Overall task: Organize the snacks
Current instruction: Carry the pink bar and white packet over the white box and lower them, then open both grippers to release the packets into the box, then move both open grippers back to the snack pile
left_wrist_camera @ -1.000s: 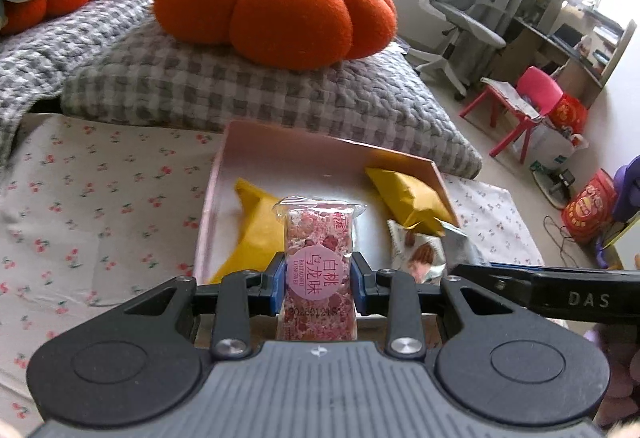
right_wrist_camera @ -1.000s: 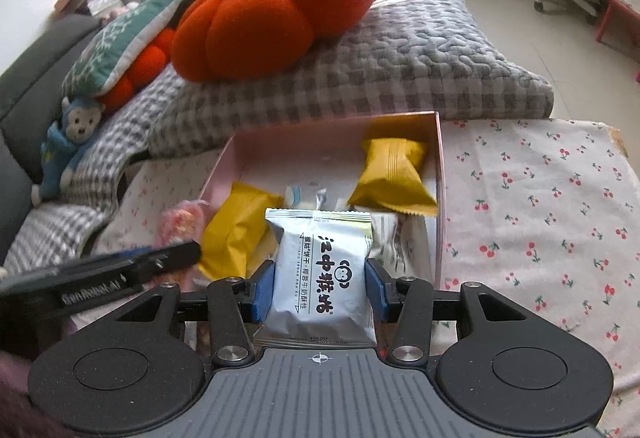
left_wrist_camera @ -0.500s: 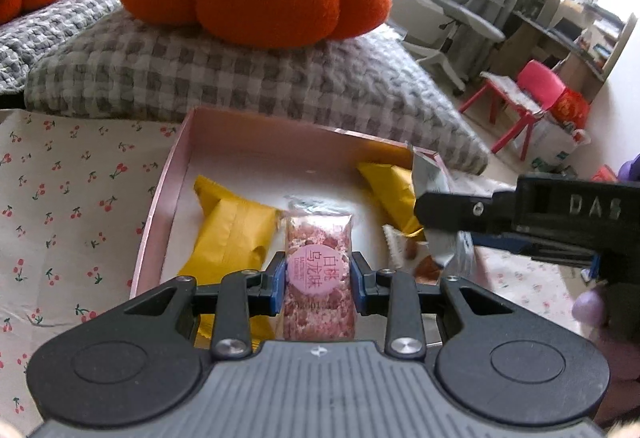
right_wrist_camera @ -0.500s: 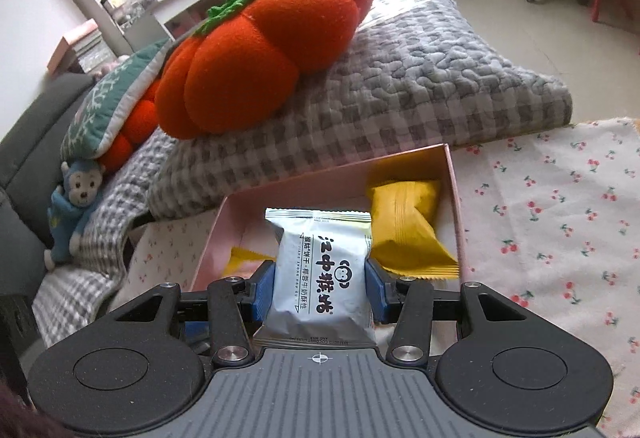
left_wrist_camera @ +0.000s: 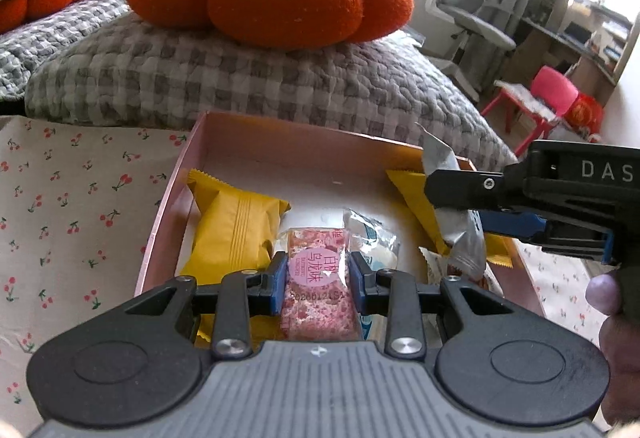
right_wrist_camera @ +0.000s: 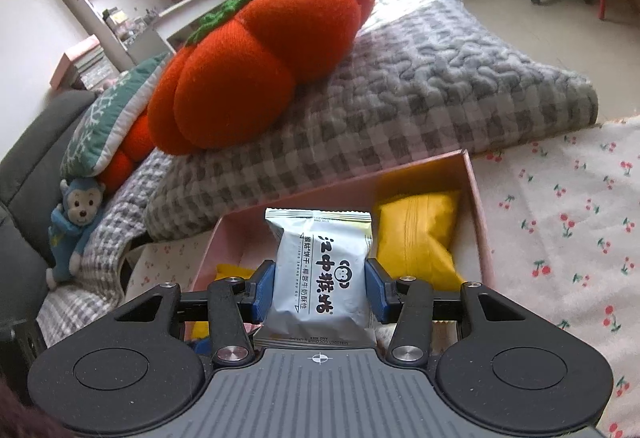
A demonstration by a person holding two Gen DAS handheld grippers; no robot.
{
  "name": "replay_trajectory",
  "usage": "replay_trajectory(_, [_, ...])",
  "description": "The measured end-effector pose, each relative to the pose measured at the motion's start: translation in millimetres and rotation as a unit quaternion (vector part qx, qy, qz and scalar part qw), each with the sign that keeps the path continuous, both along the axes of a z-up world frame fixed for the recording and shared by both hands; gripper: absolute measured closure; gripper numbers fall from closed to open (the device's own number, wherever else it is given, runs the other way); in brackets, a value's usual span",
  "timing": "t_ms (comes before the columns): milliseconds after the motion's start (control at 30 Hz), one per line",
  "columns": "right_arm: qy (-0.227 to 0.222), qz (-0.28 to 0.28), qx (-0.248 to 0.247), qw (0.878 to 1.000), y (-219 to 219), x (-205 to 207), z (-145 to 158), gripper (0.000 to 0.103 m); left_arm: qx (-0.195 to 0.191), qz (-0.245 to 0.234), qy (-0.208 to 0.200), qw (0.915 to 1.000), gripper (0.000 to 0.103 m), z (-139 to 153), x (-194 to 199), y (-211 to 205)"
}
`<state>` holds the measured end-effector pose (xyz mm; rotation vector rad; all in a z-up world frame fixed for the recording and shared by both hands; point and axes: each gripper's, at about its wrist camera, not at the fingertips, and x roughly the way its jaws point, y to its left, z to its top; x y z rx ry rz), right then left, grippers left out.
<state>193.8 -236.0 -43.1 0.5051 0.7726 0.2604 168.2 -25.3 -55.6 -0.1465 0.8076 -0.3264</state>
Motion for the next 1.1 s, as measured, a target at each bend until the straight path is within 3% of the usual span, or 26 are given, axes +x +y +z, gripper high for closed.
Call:
replay_trajectory(333, [-0.008, -0.013, 0.002, 1.000, -5.6, -2.9, -0.3, 0.053, -0.017, -0.001, 0.006, 0.9998, 0.068, 2.8, -3.2, 3.4])
replay_trajectory(367, [-0.006, -0.016, 0.003, 1.000, -5.9, -3.3, 0.0, 0.052, -0.017, -0.003, 0.007, 0.9998, 0.066, 3.4, -4.0, 3.5])
replay_trajectory(433, [0.001, -0.014, 0.011, 1.000, -7.2, -3.4, 0.6, 0.039, -0.015, -0.008, 0.007, 0.9998, 0.061, 6.1, -6.3, 2.9])
replay_trajectory(533, [-0.001, -0.014, 0.007, 1.000, -8.3, -6.9, 4.9, 0.033, -0.009, -0.016, 0.010, 0.9998, 0.053, 11.5, -10.8, 1.4])
replay_trajectory(700, [-0.005, -0.009, -0.009, 1.000, -11.9, -17.8, 14.7, 0.026, 0.006, -0.025, 0.007, 0.9997, 0.032, 21.1, -19.9, -2.7])
replay_trajectory(800, [-0.009, -0.017, -0.023, 1.000, -14.6, -27.9, 21.8, 0.017, 0.017, -0.028, 0.003, 0.9995, 0.026, 26.7, -25.5, -3.5])
replay_trajectory(1100, [-0.016, 0.001, -0.057, 0.998, -17.8, -60.9, 33.8, 0.011, 0.031, -0.038, 0.002, 0.9988, 0.011, 36.6, -43.5, 3.1])
